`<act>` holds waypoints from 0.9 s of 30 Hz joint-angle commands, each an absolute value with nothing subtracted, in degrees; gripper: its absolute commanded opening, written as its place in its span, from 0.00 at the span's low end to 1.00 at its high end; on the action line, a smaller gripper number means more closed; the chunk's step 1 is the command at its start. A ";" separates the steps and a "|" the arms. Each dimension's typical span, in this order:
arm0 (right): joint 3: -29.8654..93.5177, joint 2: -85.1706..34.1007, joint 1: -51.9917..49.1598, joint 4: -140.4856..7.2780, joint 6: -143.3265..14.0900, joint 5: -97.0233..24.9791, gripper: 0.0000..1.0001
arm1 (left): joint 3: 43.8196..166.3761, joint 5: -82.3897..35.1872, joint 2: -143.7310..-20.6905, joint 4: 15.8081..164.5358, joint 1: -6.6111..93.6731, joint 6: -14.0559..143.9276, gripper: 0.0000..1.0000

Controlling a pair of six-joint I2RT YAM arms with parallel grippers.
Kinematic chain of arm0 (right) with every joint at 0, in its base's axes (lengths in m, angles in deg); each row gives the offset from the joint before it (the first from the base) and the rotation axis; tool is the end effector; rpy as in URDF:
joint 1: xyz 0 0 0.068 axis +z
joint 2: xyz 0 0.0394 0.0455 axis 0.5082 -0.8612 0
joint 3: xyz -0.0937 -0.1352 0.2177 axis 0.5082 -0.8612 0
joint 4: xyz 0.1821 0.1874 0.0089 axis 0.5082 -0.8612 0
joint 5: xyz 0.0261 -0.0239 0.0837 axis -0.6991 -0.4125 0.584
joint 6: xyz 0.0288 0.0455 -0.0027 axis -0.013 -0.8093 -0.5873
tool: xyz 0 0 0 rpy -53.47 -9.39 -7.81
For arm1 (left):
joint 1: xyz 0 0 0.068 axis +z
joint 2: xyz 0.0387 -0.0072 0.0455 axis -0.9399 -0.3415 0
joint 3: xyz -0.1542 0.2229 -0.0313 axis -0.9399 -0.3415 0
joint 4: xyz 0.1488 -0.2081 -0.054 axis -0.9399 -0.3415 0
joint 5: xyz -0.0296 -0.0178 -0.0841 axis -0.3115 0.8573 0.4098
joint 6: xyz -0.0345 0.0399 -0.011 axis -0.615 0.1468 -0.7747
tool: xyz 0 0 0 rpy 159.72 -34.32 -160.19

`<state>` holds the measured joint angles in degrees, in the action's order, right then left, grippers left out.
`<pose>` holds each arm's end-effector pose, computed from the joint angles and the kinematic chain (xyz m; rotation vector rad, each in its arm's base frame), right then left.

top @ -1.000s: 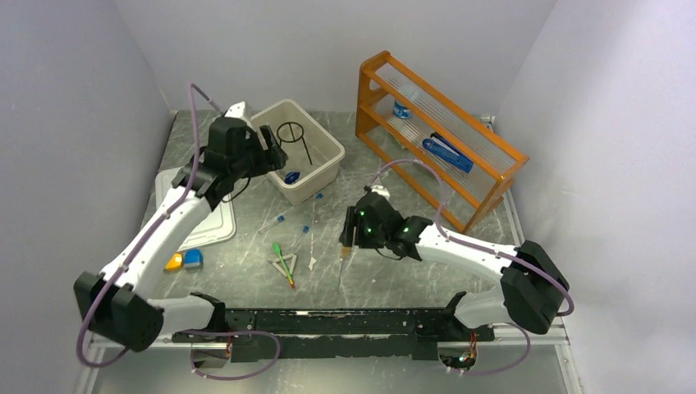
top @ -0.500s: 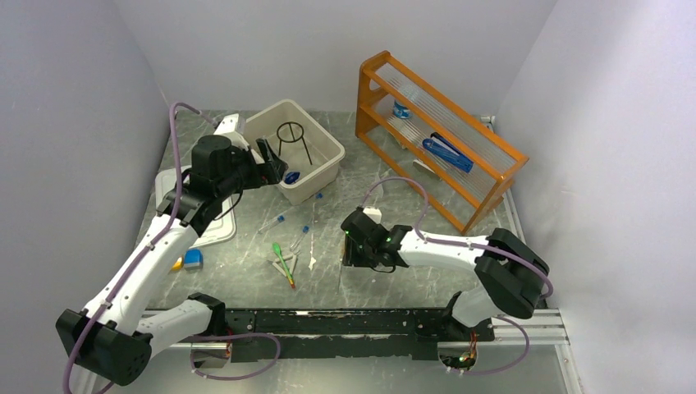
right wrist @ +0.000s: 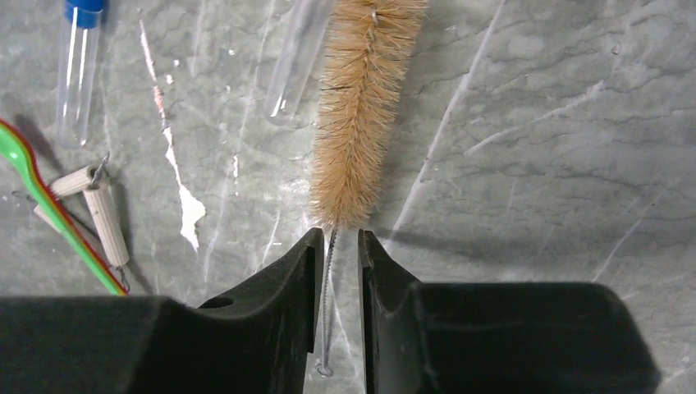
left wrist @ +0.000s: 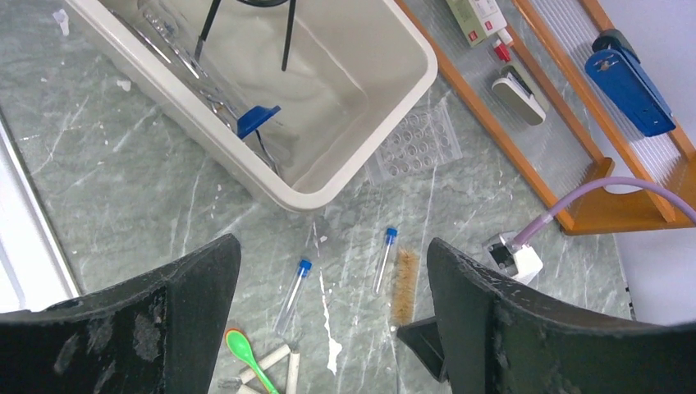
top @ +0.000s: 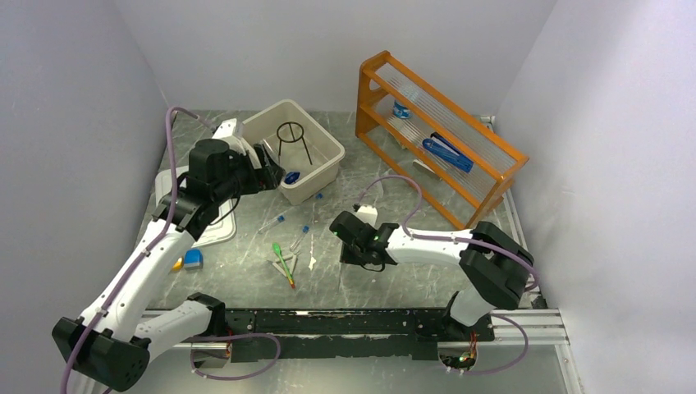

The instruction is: Organize the chemistry lab equipment

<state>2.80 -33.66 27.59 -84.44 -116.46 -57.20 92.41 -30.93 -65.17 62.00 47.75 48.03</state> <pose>0.1601 0.2418 0.1609 0.0931 2.6484 0.4180 0.2077 -0.0857 0.3569 -0.1006 2.0521 -0.5767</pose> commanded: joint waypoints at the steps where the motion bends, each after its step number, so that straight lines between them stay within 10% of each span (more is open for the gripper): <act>1: 3.60 -34.64 27.95 -86.48 -119.51 -61.05 0.25 | 92.15 -28.48 -63.18 59.05 47.53 46.71 0.87; 14: -1.78 -31.96 28.54 -81.54 -118.11 -69.79 0.05 | 85.60 -18.70 -55.52 57.06 47.53 40.67 0.82; 27: -3.57 -1.52 28.26 -79.25 -107.23 -74.16 0.00 | 77.17 0.01 -48.03 70.59 47.45 38.65 0.89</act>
<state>-4.08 -11.26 28.39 -82.06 -114.05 -72.02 80.68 -11.35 -50.44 60.60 47.75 40.66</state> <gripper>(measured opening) 0.010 0.863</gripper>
